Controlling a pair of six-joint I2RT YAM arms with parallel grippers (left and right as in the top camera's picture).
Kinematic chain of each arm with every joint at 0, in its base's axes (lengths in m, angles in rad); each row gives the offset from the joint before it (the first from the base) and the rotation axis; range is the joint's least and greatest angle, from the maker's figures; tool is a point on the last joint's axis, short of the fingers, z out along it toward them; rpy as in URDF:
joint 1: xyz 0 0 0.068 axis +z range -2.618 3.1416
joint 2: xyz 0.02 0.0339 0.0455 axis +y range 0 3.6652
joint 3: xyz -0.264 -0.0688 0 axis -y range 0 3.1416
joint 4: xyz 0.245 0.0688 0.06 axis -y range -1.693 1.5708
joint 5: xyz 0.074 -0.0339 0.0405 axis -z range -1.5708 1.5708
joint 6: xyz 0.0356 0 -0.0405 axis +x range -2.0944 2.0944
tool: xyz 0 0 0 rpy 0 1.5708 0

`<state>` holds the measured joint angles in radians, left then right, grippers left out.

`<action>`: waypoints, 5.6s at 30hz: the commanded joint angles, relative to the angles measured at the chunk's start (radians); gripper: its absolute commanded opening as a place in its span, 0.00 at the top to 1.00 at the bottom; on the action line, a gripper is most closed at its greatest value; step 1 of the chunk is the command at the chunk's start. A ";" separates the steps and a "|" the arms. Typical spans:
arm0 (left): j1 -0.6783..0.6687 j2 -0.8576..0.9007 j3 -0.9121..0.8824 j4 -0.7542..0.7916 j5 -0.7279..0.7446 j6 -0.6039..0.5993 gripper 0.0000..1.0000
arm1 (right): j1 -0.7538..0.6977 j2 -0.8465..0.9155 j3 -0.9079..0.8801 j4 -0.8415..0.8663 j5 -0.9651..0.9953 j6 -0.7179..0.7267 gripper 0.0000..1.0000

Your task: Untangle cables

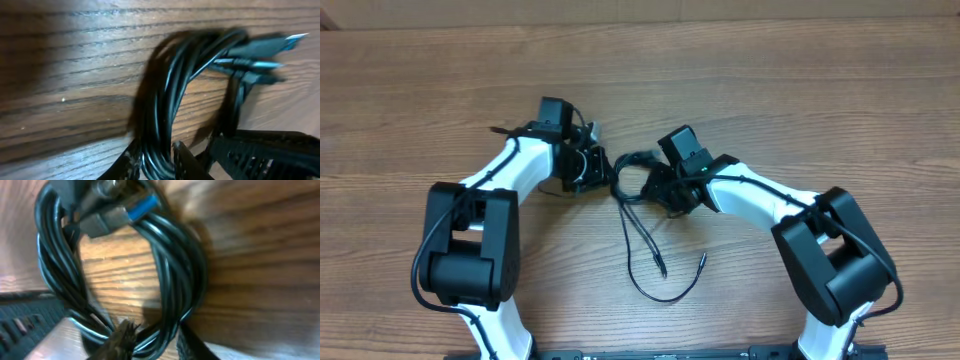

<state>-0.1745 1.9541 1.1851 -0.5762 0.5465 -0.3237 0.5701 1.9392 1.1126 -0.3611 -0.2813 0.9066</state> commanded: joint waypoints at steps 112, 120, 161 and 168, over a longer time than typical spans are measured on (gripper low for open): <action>0.196 -0.004 0.127 -0.240 0.295 0.016 0.96 | -0.002 0.062 -0.008 0.039 -0.031 -0.035 0.96; 0.187 -0.004 0.126 -0.246 0.214 0.018 0.94 | -0.037 -0.013 -0.003 0.047 -0.163 -0.235 0.95; -0.030 0.002 0.232 -0.298 -0.353 0.094 0.37 | -0.057 -0.032 0.008 0.071 -0.125 -0.241 0.87; -0.032 0.004 0.290 -0.277 -0.393 0.122 0.47 | -0.070 -0.052 0.021 0.091 -0.171 -0.340 0.87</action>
<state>-0.2104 1.9553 1.4643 -0.8566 0.1844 -0.2359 0.5037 1.9297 1.1179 -0.2775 -0.4305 0.6216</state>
